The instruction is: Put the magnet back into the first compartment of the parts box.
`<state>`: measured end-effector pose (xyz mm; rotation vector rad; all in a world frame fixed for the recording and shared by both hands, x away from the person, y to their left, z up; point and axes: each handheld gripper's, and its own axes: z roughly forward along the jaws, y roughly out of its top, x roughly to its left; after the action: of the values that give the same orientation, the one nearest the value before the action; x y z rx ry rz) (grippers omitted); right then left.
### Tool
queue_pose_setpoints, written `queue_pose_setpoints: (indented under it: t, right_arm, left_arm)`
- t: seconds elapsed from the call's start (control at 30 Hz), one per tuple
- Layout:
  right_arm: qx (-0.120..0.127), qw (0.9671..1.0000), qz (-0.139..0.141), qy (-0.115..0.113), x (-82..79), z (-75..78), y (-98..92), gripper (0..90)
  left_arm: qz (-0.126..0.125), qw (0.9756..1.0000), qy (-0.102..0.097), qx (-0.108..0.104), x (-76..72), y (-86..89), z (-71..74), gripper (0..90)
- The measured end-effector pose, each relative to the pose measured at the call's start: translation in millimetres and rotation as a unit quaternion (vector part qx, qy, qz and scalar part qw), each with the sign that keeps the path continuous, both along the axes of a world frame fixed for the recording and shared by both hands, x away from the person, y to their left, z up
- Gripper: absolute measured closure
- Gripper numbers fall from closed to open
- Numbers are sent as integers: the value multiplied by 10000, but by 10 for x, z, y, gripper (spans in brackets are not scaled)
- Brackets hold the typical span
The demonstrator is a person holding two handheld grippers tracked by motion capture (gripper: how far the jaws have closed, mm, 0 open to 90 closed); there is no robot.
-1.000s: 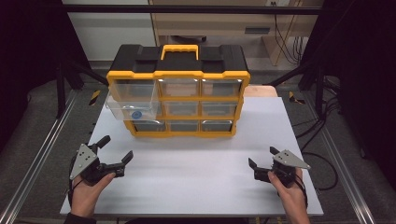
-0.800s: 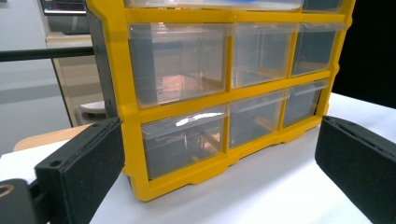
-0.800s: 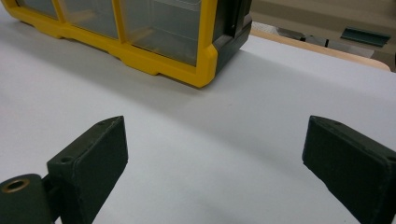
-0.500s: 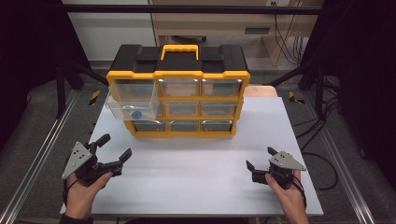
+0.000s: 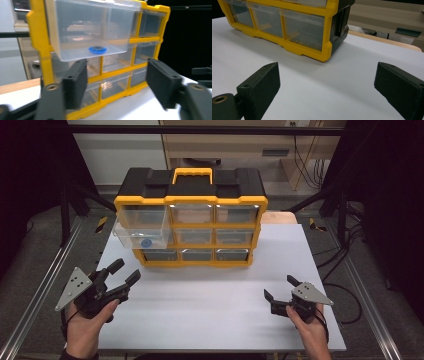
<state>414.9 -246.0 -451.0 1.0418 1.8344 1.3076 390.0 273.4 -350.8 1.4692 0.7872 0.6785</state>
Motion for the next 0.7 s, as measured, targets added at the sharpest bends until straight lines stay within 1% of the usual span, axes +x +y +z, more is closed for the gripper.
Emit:
queue_pose_setpoints:
  t: [0.03, 0.1, 0.23, 0.27, 0.37, 0.47, 0.53, 0.57, 0.7]
  right_arm:
    - [1, 10000, -16, 12, -8, 5, 3, 67]
    - [-70, 9999, -31, -89, -21, 24, 3, 68]
    - [-54, 9999, -34, -113, -32, 35, 4, 68]
    - [-43, 9999, -31, -104, -29, 32, 4, 67]
    - [-60, 9999, -15, -100, -27, 29, 3, 65]
    - [-27, 9999, -41, -96, -30, 35, -7, 64]
    - [-37, 9999, -42, -127, -27, 35, -16, 64]
    - [-35, 9999, -50, -125, -29, 36, -18, 64]
    - [-109, 9998, -54, -139, -39, 37, -7, 62]
  left_arm:
    - [-7, 10000, 35, 20, -14, -25, 44, 396]
    - [-10, 9999, 76, 80, -28, -55, 101, 454]
    - [-86, 9996, 245, 85, -8, -106, 216, 567]
    - [-94, 9996, 254, 87, -3, -112, 225, 599]
    - [-168, 9992, 297, 191, 34, -142, 276, 659]
    - [-241, 9989, 367, 191, 64, -154, 308, 744]
    - [-277, 9985, 450, 123, 85, -162, 323, 782]
    - [-307, 9983, 484, 123, 95, -171, 329, 809]
    - [-328, 9980, 521, 157, 119, -211, 348, 870]
